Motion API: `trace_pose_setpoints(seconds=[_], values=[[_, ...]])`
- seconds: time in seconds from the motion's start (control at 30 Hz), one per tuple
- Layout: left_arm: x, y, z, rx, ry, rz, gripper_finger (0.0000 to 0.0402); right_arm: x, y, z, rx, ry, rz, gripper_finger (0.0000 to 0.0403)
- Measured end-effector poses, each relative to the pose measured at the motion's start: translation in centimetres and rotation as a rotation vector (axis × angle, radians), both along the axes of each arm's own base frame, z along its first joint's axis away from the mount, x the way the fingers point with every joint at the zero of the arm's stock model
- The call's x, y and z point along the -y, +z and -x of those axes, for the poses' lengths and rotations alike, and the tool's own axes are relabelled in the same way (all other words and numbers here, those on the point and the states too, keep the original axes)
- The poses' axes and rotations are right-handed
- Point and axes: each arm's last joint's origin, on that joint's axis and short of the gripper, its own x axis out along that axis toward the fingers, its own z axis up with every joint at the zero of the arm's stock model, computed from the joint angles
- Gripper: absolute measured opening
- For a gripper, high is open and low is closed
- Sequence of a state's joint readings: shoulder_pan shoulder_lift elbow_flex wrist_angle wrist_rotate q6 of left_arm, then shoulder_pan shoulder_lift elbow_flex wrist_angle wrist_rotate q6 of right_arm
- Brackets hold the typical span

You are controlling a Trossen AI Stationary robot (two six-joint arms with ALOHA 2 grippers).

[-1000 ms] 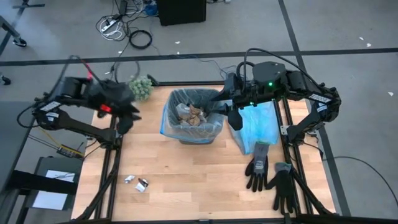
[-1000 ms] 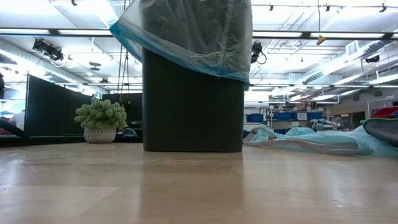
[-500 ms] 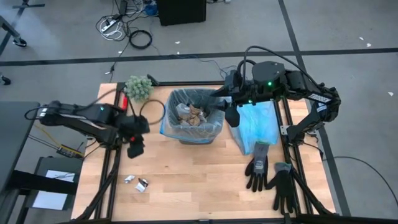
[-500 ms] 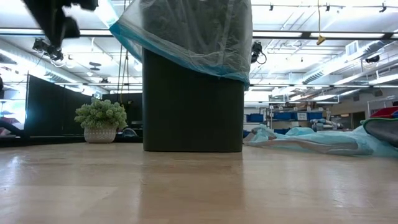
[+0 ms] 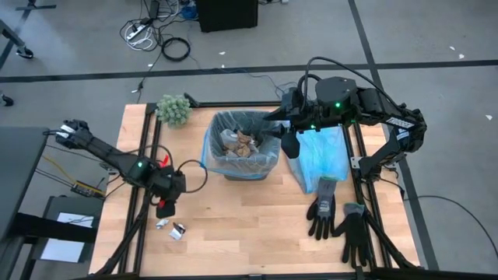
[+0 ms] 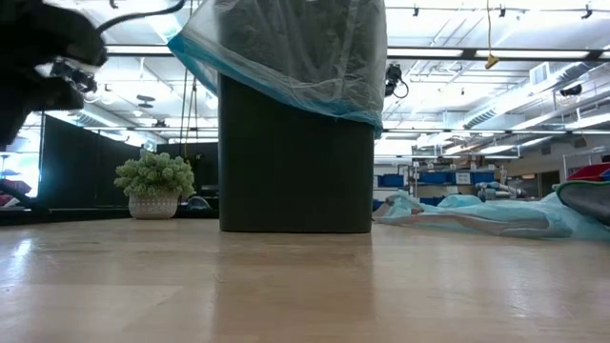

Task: Place trash/remove bag and relplace
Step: Put the white paper into the trash bin

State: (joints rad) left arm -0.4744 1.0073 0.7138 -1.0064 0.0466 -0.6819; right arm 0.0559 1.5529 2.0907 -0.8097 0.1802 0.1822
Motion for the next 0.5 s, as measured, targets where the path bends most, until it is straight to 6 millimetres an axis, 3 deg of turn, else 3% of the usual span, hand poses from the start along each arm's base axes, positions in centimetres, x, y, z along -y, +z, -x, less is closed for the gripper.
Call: trace_pose_setpoints(seconds=[0.2, 0.5], values=[[0.9, -2.1, 1.4, -0.105, 0.19, 0.028, 0.0129, 0.0, 0.0, 0.0, 0.002, -0.004, -0.009, 0.0185], [2.9, -2.1, 2.2, -0.055, 0.308, 0.063, 0.0129, 0.0, 0.1, 0.0, 0.007, -0.014, -0.007, 0.0185]])
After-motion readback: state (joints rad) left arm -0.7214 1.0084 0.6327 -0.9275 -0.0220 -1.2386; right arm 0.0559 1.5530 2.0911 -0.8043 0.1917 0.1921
